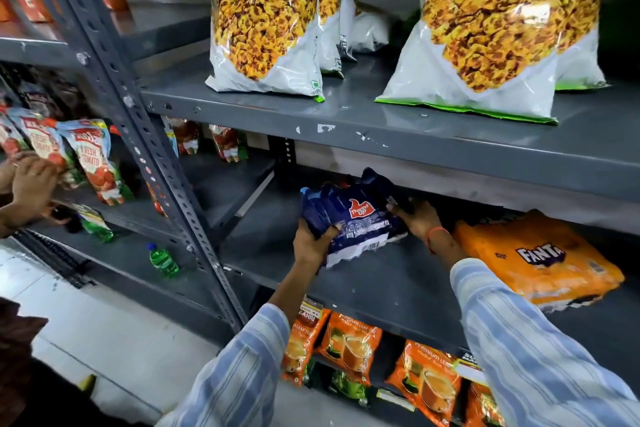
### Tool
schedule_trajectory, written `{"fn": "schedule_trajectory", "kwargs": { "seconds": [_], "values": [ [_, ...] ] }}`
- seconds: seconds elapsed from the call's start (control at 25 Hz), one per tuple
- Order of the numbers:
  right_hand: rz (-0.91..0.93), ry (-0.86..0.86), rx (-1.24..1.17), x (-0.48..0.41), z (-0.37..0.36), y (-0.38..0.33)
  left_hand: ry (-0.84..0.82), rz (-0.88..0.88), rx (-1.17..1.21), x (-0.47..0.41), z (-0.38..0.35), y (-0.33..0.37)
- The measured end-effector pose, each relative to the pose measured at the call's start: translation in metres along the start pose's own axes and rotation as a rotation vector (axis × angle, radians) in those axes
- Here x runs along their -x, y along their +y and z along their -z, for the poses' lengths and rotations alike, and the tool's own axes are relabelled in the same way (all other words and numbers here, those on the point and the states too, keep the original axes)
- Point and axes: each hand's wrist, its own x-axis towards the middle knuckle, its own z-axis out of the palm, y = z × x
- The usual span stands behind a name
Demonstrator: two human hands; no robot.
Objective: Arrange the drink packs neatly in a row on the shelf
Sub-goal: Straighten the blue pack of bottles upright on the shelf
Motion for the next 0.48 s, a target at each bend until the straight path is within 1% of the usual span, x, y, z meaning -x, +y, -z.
{"fn": "schedule_trajectory", "kwargs": {
  "seconds": [0.04, 0.16, 0.24, 0.32, 0.4, 0.48],
  "values": [
    [0.017, 0.046, -0.055, 0.004, -0.004, 0.007, -0.028, -0.049, 0.007, 0.002, 0.002, -0.001],
    [0.083, 0.204, -0.333, 0.024, -0.021, 0.03, -0.126, -0.224, -0.058, 0.005, 0.008, -0.008],
    [0.132, 0.207, -0.515, 0.038, -0.029, 0.047, -0.154, -0.324, -0.161, 0.008, 0.013, -0.013],
    [0.168, 0.174, -0.644, 0.049, -0.033, 0.056, -0.146, -0.41, -0.245, 0.014, 0.017, -0.014],
    [0.164, 0.144, -0.689, 0.057, -0.039, 0.062, -0.136, -0.436, -0.269, 0.016, 0.018, -0.016],
    [0.142, 0.162, -0.659, 0.065, -0.046, 0.067, -0.116, -0.42, -0.264, 0.019, 0.015, -0.017]
  ]
}}
